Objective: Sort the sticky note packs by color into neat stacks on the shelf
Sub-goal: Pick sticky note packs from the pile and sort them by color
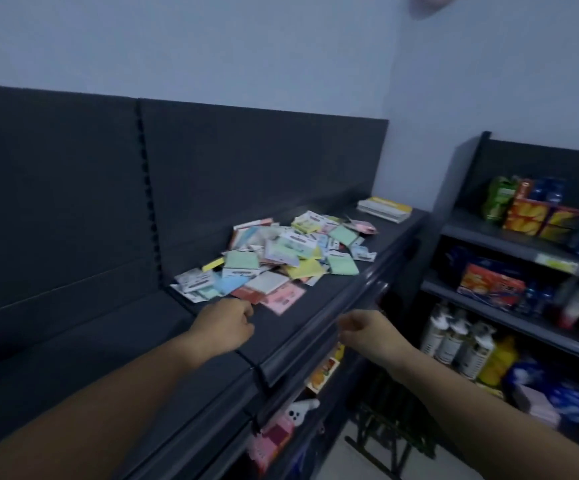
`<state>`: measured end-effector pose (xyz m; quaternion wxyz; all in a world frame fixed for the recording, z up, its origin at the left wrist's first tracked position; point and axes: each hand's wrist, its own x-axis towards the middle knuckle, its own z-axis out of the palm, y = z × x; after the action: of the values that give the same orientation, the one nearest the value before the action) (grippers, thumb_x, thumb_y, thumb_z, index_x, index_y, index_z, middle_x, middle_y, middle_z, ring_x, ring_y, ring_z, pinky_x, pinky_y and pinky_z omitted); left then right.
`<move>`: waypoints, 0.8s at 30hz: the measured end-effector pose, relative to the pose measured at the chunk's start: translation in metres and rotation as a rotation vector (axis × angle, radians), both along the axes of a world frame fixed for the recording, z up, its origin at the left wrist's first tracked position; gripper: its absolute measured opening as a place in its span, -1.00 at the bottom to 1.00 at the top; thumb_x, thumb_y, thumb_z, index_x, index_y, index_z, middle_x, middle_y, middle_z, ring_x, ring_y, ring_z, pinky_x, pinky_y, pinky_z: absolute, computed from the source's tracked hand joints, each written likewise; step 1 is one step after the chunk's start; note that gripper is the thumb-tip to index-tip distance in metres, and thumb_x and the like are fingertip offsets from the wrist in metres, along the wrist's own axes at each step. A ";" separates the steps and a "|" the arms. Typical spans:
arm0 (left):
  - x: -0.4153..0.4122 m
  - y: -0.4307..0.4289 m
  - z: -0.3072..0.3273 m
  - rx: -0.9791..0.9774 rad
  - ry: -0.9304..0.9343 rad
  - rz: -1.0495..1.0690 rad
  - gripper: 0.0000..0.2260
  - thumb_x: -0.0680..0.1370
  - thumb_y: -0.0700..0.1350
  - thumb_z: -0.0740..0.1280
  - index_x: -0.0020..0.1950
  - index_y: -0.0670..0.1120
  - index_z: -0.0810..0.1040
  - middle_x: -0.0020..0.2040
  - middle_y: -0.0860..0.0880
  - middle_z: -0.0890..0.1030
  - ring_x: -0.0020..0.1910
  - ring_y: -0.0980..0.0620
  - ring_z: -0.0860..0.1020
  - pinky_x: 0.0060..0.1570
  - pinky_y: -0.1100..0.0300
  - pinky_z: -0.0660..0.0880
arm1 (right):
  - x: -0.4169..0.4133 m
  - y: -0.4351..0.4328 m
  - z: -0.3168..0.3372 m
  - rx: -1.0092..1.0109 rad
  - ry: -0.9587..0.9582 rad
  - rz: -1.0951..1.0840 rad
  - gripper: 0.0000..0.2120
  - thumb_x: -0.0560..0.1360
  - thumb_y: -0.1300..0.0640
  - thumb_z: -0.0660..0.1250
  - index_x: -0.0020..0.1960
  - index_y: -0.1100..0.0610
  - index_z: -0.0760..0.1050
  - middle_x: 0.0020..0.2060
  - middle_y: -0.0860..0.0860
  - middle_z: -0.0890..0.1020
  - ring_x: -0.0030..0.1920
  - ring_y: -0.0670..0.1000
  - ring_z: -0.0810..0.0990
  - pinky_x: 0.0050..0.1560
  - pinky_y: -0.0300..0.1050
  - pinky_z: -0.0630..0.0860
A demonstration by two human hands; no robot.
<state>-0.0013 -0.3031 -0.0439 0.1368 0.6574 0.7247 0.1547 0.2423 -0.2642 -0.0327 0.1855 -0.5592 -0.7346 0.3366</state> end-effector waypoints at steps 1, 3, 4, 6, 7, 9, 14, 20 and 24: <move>0.007 0.015 0.000 0.005 0.016 -0.009 -0.79 0.53 -0.08 0.27 0.14 -0.05 0.52 0.03 -0.02 0.60 0.01 0.00 0.54 -0.03 0.19 0.47 | 0.007 0.008 -0.001 0.015 -0.022 -0.010 -0.74 0.46 0.22 0.34 0.15 0.17 0.54 -0.02 0.00 0.58 -0.02 -0.06 0.53 -0.05 -0.24 0.41; 0.017 0.044 -0.002 0.016 0.043 -0.016 -0.78 0.52 -0.08 0.27 0.16 -0.05 0.52 0.08 -0.03 0.59 0.05 -0.02 0.53 0.00 0.18 0.47 | 0.016 0.027 -0.002 0.053 -0.059 -0.018 -0.72 0.47 0.19 0.33 0.18 0.17 0.53 0.03 0.01 0.59 -0.01 -0.07 0.52 -0.04 -0.26 0.40; 0.019 0.058 -0.004 0.019 0.053 -0.017 -0.74 0.52 -0.08 0.27 0.20 -0.05 0.51 0.10 -0.03 0.58 0.08 -0.02 0.53 0.02 0.18 0.47 | 0.018 0.039 -0.003 0.075 -0.058 -0.023 -0.73 0.48 0.19 0.32 0.18 0.17 0.53 0.03 0.02 0.60 -0.01 -0.07 0.52 -0.02 -0.25 0.41; 0.019 0.086 -0.010 0.017 0.066 -0.019 -0.71 0.52 -0.09 0.27 0.23 -0.06 0.50 0.13 -0.03 0.58 0.11 -0.05 0.52 0.05 0.16 0.46 | 0.017 0.066 -0.005 0.107 -0.007 -0.052 -0.75 0.50 0.20 0.28 0.17 0.17 0.54 0.00 0.00 0.59 0.00 -0.07 0.52 0.00 -0.24 0.42; 0.018 0.099 -0.012 0.015 0.068 -0.019 -0.73 0.51 -0.10 0.27 0.21 -0.06 0.51 0.14 -0.04 0.58 0.12 -0.06 0.52 0.07 0.15 0.46 | 0.015 0.080 -0.006 0.118 0.030 -0.076 -0.77 0.51 0.21 0.27 0.16 0.17 0.55 -0.03 -0.02 0.58 -0.01 -0.08 0.52 -0.02 -0.25 0.41; 0.014 0.126 -0.017 0.033 0.065 -0.022 -0.82 0.50 -0.10 0.29 0.09 -0.06 0.53 0.12 -0.07 0.59 0.10 -0.08 0.53 0.07 0.12 0.47 | 0.008 0.109 -0.009 0.132 0.086 -0.125 -0.80 0.51 0.22 0.28 0.11 0.17 0.57 -0.07 -0.01 0.59 -0.05 -0.08 0.53 -0.07 -0.26 0.39; 0.013 0.199 -0.011 0.067 0.057 -0.055 -0.79 0.50 -0.14 0.26 0.10 -0.08 0.56 0.11 -0.05 0.60 0.08 -0.08 0.54 0.01 0.13 0.47 | -0.008 0.183 -0.007 0.119 0.089 -0.146 -0.79 0.50 0.24 0.29 0.12 0.19 0.58 -0.05 -0.01 0.59 -0.01 -0.08 0.52 -0.04 -0.27 0.38; 0.033 0.275 -0.014 0.136 0.104 -0.122 -0.69 0.51 -0.17 0.24 0.26 -0.08 0.49 0.24 -0.02 0.50 0.23 -0.02 0.43 0.21 0.14 0.34 | 0.002 0.249 -0.017 0.076 0.114 -0.196 -0.76 0.49 0.24 0.30 0.14 0.17 0.57 0.03 0.00 0.60 -0.01 -0.08 0.53 -0.16 -0.34 0.40; 0.053 0.321 -0.022 0.147 0.139 -0.154 -0.64 0.53 -0.12 0.25 0.33 -0.09 0.42 0.30 -0.04 0.44 0.30 -0.02 0.34 0.24 0.15 0.29 | 0.027 0.300 -0.023 0.057 0.103 -0.237 -0.78 0.46 0.25 0.32 0.09 0.17 0.58 0.00 0.05 0.63 -0.06 -0.06 0.54 -0.13 -0.30 0.39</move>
<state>0.0517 0.0184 -0.0664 0.0491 0.7284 0.6666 0.1505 0.2694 0.0353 -0.0559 0.2774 -0.6185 -0.6622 0.3194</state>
